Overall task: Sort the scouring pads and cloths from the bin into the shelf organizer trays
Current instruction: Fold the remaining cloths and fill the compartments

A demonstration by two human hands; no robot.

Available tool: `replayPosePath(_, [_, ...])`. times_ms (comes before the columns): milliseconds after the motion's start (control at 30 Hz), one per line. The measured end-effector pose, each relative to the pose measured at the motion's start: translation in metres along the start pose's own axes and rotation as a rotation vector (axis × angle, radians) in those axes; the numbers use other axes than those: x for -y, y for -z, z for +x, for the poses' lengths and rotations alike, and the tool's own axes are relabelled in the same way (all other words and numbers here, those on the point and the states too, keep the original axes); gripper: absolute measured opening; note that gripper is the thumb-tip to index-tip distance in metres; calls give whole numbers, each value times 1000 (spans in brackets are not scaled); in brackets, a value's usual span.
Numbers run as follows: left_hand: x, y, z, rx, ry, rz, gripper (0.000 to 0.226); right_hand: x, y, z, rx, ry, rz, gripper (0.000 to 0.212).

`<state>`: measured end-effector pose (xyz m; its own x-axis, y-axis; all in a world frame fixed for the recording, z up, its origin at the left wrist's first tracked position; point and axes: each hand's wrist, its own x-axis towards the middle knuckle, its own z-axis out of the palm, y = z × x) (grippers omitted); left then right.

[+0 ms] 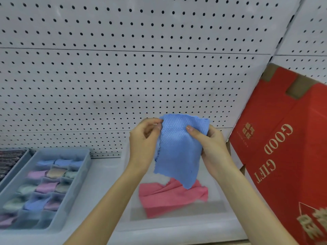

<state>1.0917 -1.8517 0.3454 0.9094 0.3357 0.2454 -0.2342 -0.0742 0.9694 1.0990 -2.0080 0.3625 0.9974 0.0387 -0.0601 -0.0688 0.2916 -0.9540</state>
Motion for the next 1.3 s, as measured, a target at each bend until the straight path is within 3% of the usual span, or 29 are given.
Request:
replayPosePath(200, [-3, 4, -2, 105, 221, -166, 14, -4, -1, 0, -18, -2, 2, 13])
replayPosePath(367, [-9, 3, -8, 132, 119, -142, 43, -7, -2, 0, -23, 0, 2, 12])
replayPosePath(567, [-8, -3, -9, 36, 59, -53, 13, -10, -3, 0, -45, 20, -24, 15])
replayPosePath(633, [-5, -3, -6, 9, 58, 3, 6, -12, -2, -1, -42, 46, -98, 14])
replayPosePath(700, [-2, -2, -2, 8, 47, 58, 15, -13, 2, -1, -39, 86, -212, 15])
replayPosePath(833, [-3, 6, 5, 190, 36, 164, 24, -14, 21, 3, -39, 148, -463, 26])
replayPosePath(1033, [-11, 11, 14, 320, -15, 283, 23, -2, 32, 0, 125, 263, -515, 44])
replayPosePath(1200, [-22, 15, 17, 386, -15, 246, 24, 4, 23, 3, 274, 411, -759, 38])
replayPosePath(1300, [-28, 19, 19, 399, 20, 204, 24, 6, 25, 10, 282, 382, -929, 14])
